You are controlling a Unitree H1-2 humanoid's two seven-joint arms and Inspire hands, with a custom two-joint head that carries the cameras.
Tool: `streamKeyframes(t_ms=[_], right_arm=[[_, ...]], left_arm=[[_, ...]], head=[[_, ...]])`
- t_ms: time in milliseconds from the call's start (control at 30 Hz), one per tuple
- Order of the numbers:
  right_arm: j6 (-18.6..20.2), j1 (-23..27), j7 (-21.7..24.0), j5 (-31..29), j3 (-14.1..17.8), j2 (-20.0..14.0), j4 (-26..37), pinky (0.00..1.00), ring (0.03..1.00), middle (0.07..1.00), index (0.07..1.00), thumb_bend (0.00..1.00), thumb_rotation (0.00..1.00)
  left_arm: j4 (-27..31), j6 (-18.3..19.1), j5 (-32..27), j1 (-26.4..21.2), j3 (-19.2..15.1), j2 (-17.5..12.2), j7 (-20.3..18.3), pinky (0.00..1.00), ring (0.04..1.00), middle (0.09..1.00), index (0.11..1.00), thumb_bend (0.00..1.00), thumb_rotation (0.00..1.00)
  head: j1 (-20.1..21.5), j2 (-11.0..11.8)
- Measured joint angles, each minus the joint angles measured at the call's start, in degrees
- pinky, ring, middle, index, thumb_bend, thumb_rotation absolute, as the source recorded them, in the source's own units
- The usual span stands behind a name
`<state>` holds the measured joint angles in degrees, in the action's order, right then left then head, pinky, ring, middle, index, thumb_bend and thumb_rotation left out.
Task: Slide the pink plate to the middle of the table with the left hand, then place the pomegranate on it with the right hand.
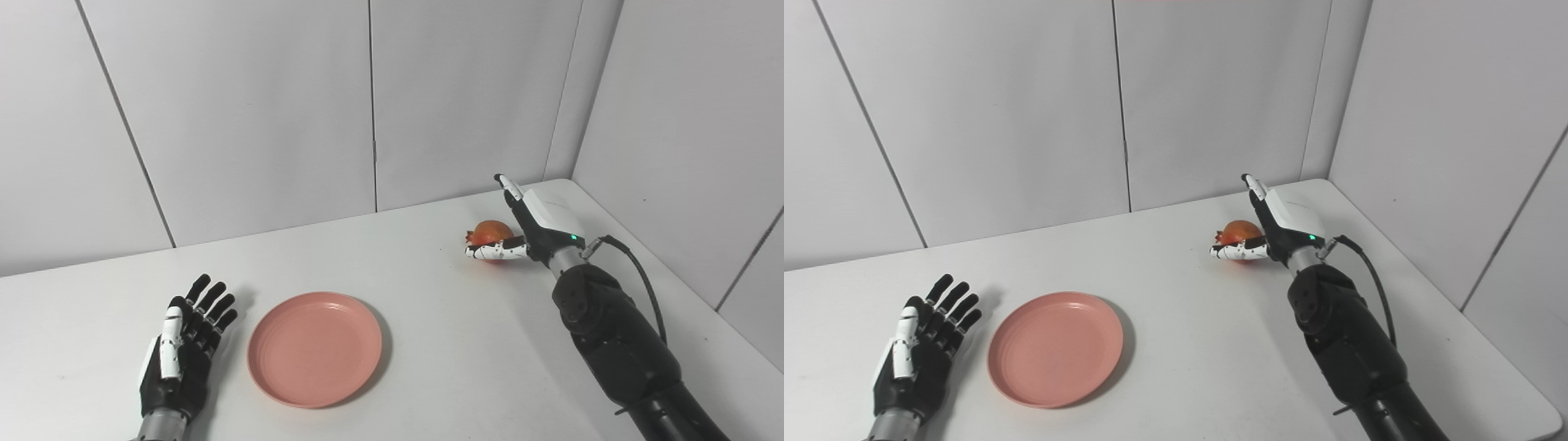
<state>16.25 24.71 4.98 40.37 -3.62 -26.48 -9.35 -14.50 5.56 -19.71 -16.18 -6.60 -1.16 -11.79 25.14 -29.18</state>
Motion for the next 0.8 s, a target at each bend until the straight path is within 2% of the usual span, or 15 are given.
streamKeyframes(t_ms=[467, 800], right_arm=[[0.0, 4.2, 0.5, -2.3, -2.3, -0.6, -8.7, 0.75, 0.868, 0.94, 0.952, 0.98, 0.44], [0.1, 6.1, 4.1, -3.3, -5.3, -2.4, -9.5, 0.77, 0.869, 0.928, 0.939, 0.99, 0.44]], left_arm=[[0.1, 0.0, -0.1, 0.1, 0.0, -0.1, 0.0, 0.88, 0.868, 0.878, 0.868, 0.36, 1.0], [0.3, 0.0, -0.1, 0.3, 0.0, -0.2, 0.0, 0.88, 0.873, 0.886, 0.88, 0.37, 1.0]], head=[[0.1, -0.8], [0.0, -1.4]])
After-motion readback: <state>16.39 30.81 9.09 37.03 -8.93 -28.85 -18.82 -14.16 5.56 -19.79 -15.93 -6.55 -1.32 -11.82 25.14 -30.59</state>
